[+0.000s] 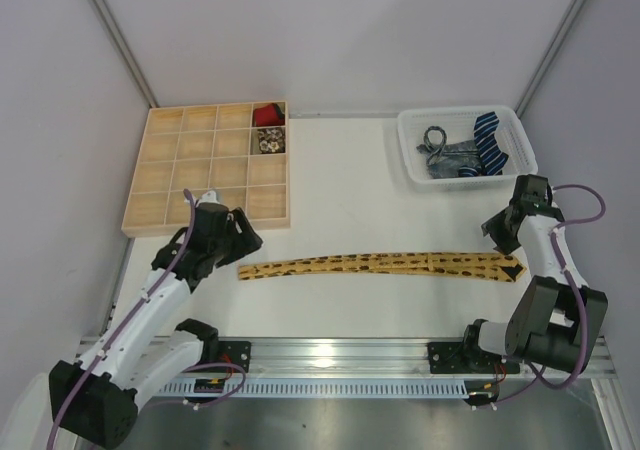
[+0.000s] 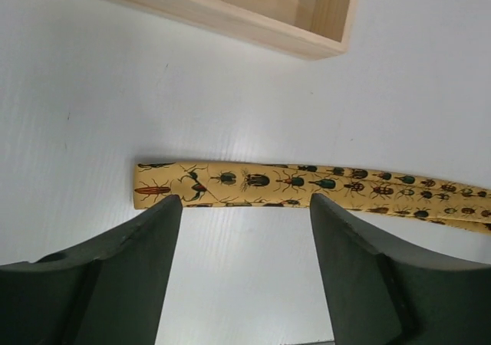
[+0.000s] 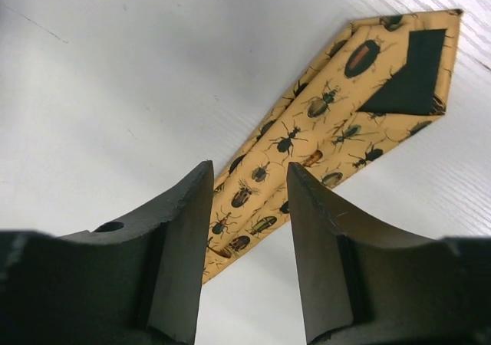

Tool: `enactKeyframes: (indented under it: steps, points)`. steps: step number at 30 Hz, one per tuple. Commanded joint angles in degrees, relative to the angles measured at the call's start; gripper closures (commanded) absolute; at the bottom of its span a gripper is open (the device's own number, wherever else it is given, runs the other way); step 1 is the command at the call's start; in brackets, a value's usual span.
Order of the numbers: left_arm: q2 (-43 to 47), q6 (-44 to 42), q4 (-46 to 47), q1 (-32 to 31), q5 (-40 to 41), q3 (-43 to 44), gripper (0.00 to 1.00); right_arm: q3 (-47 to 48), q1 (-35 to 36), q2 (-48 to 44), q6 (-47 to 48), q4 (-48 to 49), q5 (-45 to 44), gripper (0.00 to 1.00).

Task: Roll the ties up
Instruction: Flatten the tie

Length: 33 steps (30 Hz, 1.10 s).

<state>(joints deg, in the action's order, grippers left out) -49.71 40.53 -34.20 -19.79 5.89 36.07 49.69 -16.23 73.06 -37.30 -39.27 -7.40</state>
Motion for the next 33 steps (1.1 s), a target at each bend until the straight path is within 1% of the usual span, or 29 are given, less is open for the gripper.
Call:
enactKeyframes:
  steps: [1, 3, 4, 6, 7, 8, 9, 10, 12, 13, 14, 15, 16, 19, 26, 31, 33]
  points:
    - [-1.0, -0.8, -4.8, -0.2, 0.4, 5.3, 0.25, 0.1, 0.6, 2.8, 1.7, 4.0, 5.4, 0.54]
    - [-4.0, -1.3, -5.8, -0.2, -1.6, 8.0, 0.25, 0.9, 1.0, 3.1, 2.0, 3.7, 4.2, 0.54]
    - [-4.8, -1.8, -5.5, -0.3, -2.6, 8.6, 0.25, 1.7, 0.8, 3.4, 1.7, 2.9, 0.8, 0.55]
    - [-5.5, -2.6, -4.0, -0.3, -5.4, 9.6, 0.29, 2.3, -1.3, 4.1, 2.2, 3.8, -0.2, 0.55]
    - [-5.0, -2.8, -3.3, -0.7, -7.2, 9.5, 0.35, 3.3, -2.1, 4.7, 1.1, 3.4, -3.7, 0.55]
    - [-4.5, -3.1, -1.9, -0.8, -8.4, 9.3, 0.39, 3.6, -3.2, 6.3, 0.7, 3.4, -5.1, 0.55]
    - [-3.6, -3.2, 1.6, -1.0, -11.7, 8.3, 0.42, 3.9, -3.4, 7.1, 0.6, 3.7, -5.6, 0.55]
    - [-3.5, -2.9, 3.0, -1.4, -12.8, 8.2, 0.49, 4.2, -3.4, 7.7, -0.2, 4.5, -7.2, 0.55]
    - [-4.6, -2.3, 3.9, -3.0, -13.7, 9.9, 0.57, 3.3, -3.6, 8.6, -1.2, 6.3, -8.4, 0.57]
    - [-6.5, -2.2, 3.5, -5.7, -13.0, 11.0, 0.61, 2.7, -4.0, 8.9, -1.5, 8.9, -8.4, 0.58]
    - [-7.4, -2.2, 2.6, -7.3, -12.0, 12.3, 0.62, 2.0, -4.3, 9.3, -2.4, 9.7, -8.5, 0.58]
    - [-8.3, -2.0, 0.6, -9.0, -10.7, 14.9, 0.62, 2.0, -4.9, 10.3, -2.4, 10.3, -8.2, 0.59]
    - [-9.4, -1.6, -0.3, -12.1, -8.4, 15.9, 0.62, 2.1, -5.0, 10.8, -2.3, 11.2, -7.8, 0.6]
    - [-8.9, 0.0, -0.6, -16.0, -6.9, 16.7, 0.61, 2.4, -5.7, 12.4, -1.7, 12.4, -7.8, 0.6]
    - [-9.4, 2.0, 0.5, -17.8, -7.7, 13.5, 0.59, 1.7, -7.1, 16.1, -1.4, 13.3, -6.6, 0.62]
    - [-9.8, 0.8, 0.7, -18.1, -7.3, 14.4, 0.59, -0.2, -7.7, 16.9, -1.1, 13.6, -5.3, 0.63]
    - [-10.4, 0.2, 0.5, -18.0, -7.1, 14.9, 0.58, -0.6, -7.7, 16.9, -1.1, 13.1, -5.2, 0.67]
